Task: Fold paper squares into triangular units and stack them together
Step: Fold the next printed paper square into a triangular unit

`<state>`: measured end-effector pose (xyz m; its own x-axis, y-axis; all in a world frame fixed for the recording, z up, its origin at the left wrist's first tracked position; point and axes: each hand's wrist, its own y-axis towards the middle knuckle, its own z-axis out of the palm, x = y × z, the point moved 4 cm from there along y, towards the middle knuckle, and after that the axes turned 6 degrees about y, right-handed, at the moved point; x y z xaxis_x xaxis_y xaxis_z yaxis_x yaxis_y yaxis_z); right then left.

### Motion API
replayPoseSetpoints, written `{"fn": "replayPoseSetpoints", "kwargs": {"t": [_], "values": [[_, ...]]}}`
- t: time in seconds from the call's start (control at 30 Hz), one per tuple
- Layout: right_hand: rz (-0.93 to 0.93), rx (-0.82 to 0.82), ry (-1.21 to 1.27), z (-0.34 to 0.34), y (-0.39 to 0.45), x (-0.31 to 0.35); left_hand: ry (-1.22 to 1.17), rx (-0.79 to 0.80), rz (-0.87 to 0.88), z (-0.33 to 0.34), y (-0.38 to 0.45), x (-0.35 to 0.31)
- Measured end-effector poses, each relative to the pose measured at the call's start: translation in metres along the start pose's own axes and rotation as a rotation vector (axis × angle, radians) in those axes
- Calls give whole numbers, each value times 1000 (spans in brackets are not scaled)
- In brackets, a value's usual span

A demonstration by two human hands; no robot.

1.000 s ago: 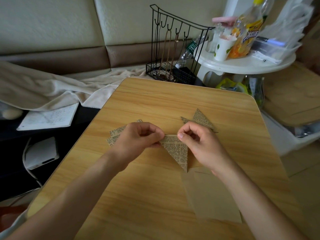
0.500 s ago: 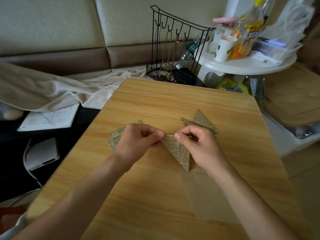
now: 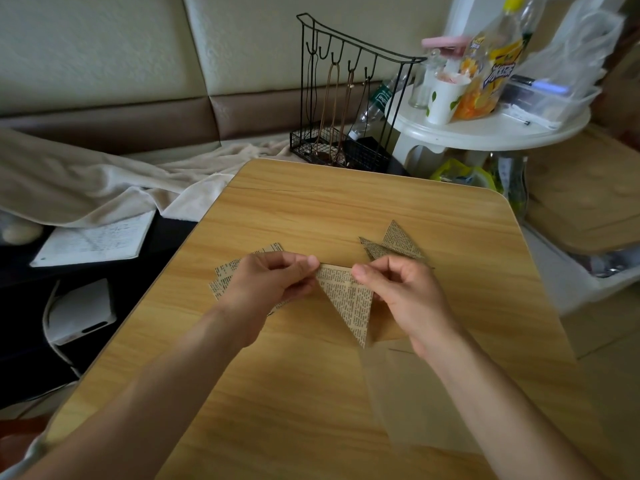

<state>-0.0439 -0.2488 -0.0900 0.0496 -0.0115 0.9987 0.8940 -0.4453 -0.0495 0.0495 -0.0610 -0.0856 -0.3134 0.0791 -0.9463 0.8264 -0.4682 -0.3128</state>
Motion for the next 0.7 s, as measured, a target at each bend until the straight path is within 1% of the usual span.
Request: {"fn": "replayPoseSetpoints", "kwargs": {"t": [0.1, 0.17, 0.27, 0.33, 0.4, 0.43, 0.57, 0.67, 0.7], "values": [[18, -21, 105, 4, -3, -3, -82, 66, -31, 10, -3, 5], [38, -13, 99, 7, -4, -4, -92, 61, -51, 14, -4, 8], [89, 99, -41, 12, -5, -3, -58, 3, -65, 13, -3, 8], [100, 193, -138, 18, -7, -3, -21, 12, -65, 14, -3, 7], [94, 229, -218, 21, -8, -5, 2, 30, -55, 15, -5, 7], [87, 223, -218, 22, -8, -4, 34, 29, -41, 15, -5, 7], [47, 161, -32, 16, -5, 0, 239, 64, 50, 17, -7, 3], [16, 150, -18, 14, -5, 1, 309, 129, 74, 22, -9, 3], [14, 138, -23, 14, -5, 1, 316, 128, 78, 22, -9, 4]]}}
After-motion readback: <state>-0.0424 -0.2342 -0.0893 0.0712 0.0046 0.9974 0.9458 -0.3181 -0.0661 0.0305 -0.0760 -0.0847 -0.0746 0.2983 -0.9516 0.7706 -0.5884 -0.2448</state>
